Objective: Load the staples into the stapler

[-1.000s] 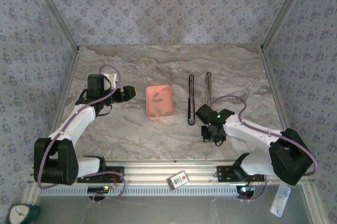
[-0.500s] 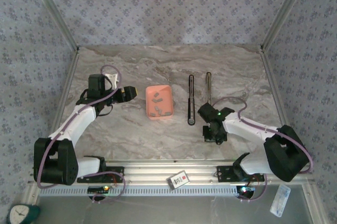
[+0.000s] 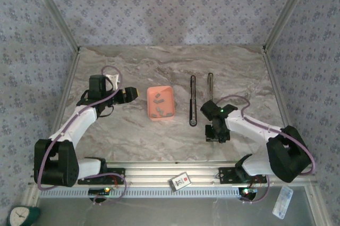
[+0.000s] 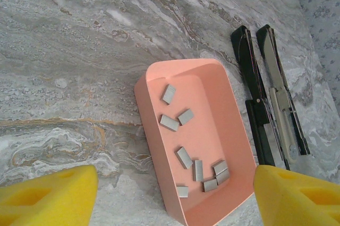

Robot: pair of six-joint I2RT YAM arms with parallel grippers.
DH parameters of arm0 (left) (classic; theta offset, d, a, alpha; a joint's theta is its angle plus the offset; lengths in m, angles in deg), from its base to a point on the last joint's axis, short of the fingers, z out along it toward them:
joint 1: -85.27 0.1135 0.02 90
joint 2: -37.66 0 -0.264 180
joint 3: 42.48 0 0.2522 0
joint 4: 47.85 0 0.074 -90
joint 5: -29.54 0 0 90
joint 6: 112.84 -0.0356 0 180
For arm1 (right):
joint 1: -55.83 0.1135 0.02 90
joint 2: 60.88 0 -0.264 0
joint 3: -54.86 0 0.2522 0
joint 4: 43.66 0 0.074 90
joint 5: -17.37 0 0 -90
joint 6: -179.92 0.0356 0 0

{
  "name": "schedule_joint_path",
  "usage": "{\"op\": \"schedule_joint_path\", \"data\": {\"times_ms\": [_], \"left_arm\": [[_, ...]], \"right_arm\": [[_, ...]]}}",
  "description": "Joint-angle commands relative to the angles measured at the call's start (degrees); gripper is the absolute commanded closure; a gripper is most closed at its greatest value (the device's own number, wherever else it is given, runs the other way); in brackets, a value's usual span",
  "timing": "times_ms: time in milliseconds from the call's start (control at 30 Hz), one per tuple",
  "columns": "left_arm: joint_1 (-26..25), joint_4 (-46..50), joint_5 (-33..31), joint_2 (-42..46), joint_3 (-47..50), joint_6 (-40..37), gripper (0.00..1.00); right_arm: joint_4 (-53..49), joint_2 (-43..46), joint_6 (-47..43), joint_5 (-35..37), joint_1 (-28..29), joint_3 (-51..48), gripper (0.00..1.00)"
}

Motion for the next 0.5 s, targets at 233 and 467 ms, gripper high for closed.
{"op": "schedule_joint_path", "data": {"times_ms": [233, 467], "left_arm": [[-0.3, -0.9, 0.7, 0.6, 0.5, 0.1, 0.23], [-0.4, -0.8, 0.8, 0.8, 0.5, 0.1, 0.23]], "right_arm": [[-2.3, -4.6, 0.1, -1.3, -0.9, 2.3, 0.63], [-1.0, -6.6, 0.2, -2.9, -1.6, 2.0, 0.65]]}}
